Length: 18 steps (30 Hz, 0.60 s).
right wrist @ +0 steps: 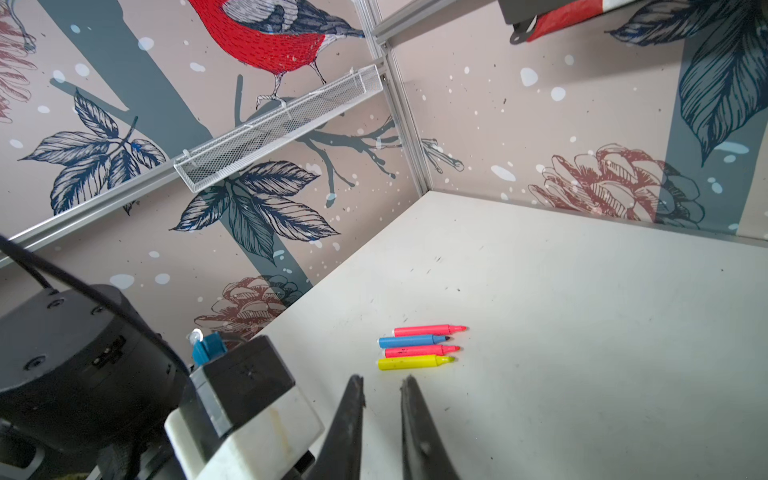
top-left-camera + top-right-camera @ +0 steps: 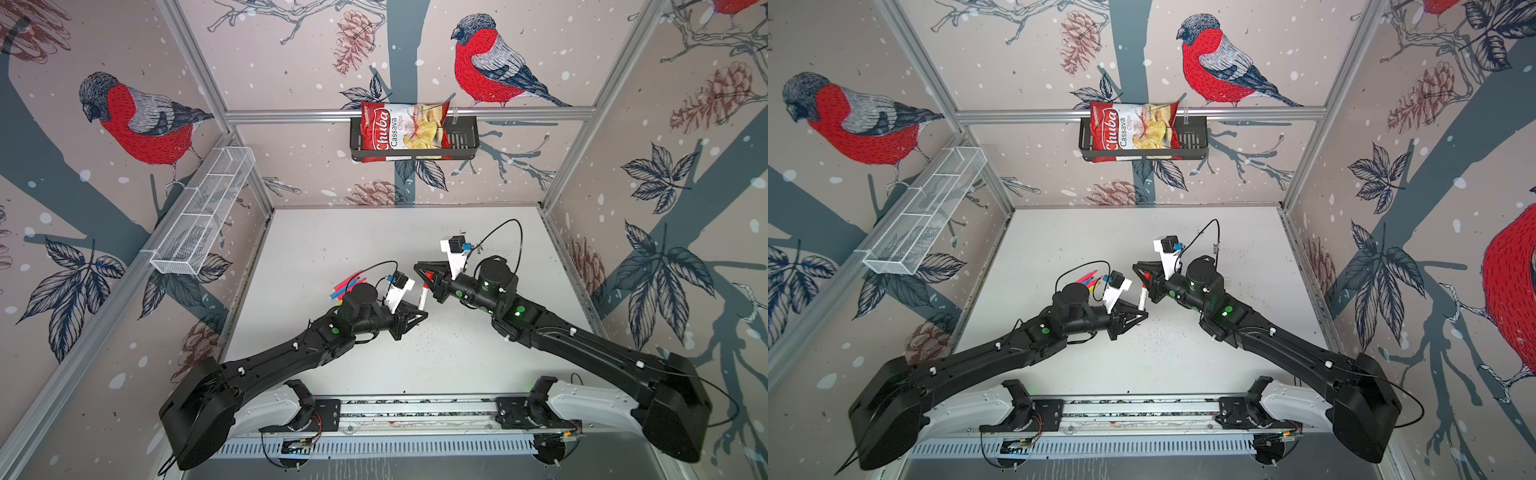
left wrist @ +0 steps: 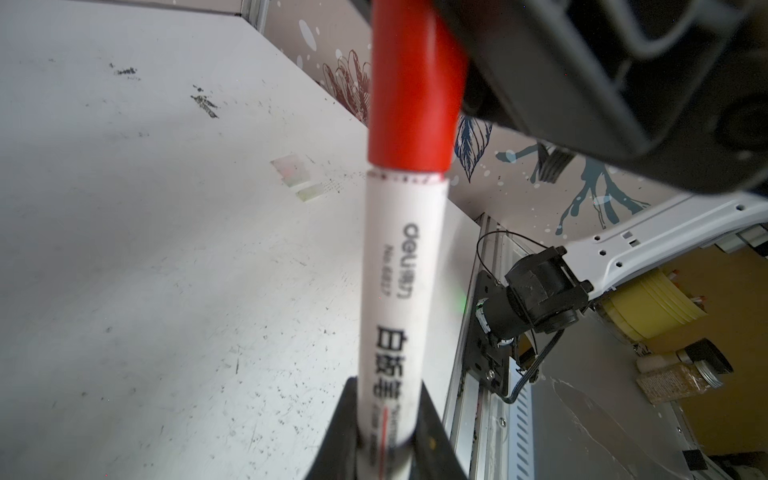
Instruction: Insert the pens into the pen caps
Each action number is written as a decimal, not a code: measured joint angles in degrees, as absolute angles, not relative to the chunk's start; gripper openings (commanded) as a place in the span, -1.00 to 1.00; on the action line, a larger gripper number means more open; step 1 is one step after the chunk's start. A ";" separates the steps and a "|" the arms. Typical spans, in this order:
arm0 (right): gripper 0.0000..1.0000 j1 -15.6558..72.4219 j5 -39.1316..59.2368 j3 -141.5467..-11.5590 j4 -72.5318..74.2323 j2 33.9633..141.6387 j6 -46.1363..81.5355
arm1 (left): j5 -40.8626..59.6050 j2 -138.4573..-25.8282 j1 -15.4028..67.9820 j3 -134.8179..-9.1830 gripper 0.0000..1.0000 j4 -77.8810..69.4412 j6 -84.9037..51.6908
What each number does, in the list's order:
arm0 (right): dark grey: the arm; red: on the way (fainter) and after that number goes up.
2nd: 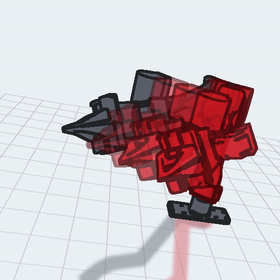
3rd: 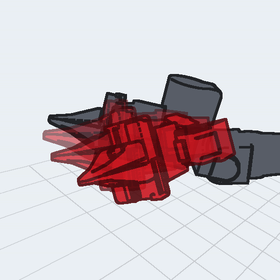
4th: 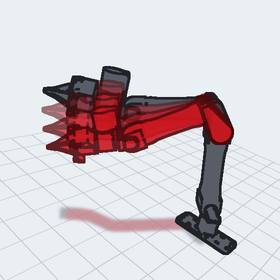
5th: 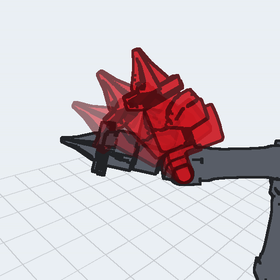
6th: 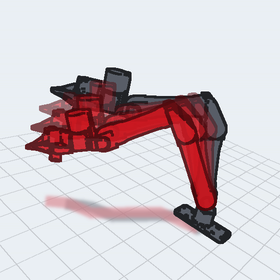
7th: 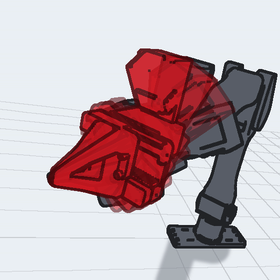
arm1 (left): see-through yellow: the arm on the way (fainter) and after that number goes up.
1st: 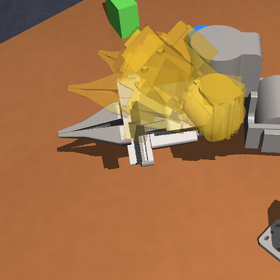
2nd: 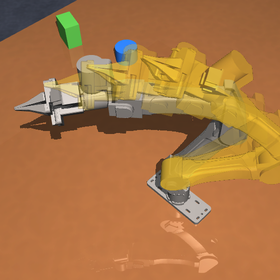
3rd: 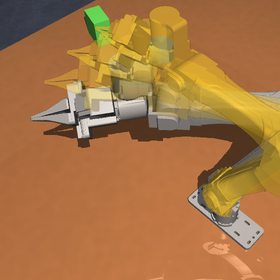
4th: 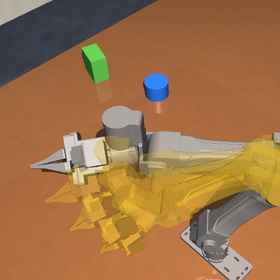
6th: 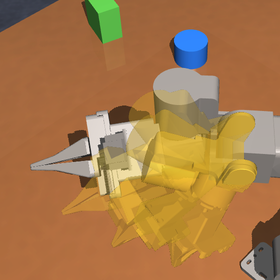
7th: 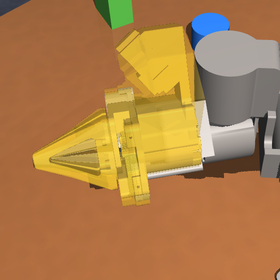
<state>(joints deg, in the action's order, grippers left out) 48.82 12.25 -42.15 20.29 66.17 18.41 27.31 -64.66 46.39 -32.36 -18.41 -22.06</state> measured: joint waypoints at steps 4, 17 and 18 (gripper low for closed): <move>-1.00 49.08 12.27 -40.75 20.47 65.80 19.49 | 29.19 -64.42 45.76 -32.40 -1.00 -15.57 -22.04; -1.00 49.80 12.27 -39.51 22.65 66.59 20.80 | 31.31 -63.94 44.99 -33.01 -1.00 -12.01 -22.11; -1.00 49.84 12.29 -39.44 22.61 66.65 20.95 | 31.33 -63.81 44.95 -33.04 -1.00 -11.31 -22.09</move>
<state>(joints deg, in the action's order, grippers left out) 49.84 12.29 -39.44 22.61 66.65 20.95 31.33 -63.81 44.95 -33.04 -11.31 -22.09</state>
